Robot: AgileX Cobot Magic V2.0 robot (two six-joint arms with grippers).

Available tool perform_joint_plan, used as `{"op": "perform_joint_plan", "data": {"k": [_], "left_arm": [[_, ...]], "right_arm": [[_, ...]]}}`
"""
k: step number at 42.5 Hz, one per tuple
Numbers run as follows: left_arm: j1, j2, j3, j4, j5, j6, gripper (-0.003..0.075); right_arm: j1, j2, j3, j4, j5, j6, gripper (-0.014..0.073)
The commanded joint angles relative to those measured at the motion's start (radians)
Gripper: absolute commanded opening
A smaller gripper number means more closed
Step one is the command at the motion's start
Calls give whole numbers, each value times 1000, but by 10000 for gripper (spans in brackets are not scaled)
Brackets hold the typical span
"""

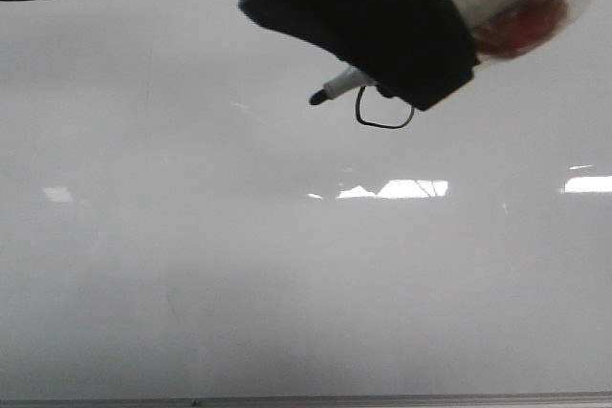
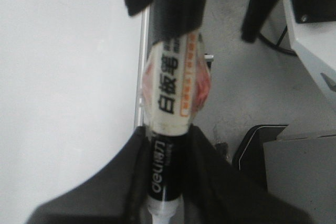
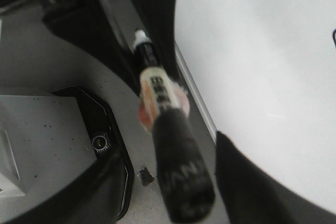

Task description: Write number 8 on whiteboard

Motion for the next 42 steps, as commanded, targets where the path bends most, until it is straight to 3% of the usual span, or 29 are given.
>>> {"op": "perform_joint_plan", "data": {"k": [1,6,10,17,25,32,42], "left_arm": [[-2,-86,-36,214,-45,-258,22],[51,-184,-36,636,32,-729,22],[150,-241,-35,781,124,-880,22],[489,-253,-35,779,122,-986,22],[742,-237,-31,703,69,-1092,22],[858,-189,-15,669,25,-1092,22],[877,-51,-4,665,-30,-1092,22]], "right_arm": [[-35,-47,-33,-118,-8,150,560],[-86,-93,-32,-297,39,357,559],[-100,-109,-32,-328,57,384,559],[-100,-111,-29,-327,48,384,559],[-100,-111,-29,-326,27,384,559],[-100,-111,-29,-324,4,384,559],[-100,-111,-29,-322,-11,384,559]]}}
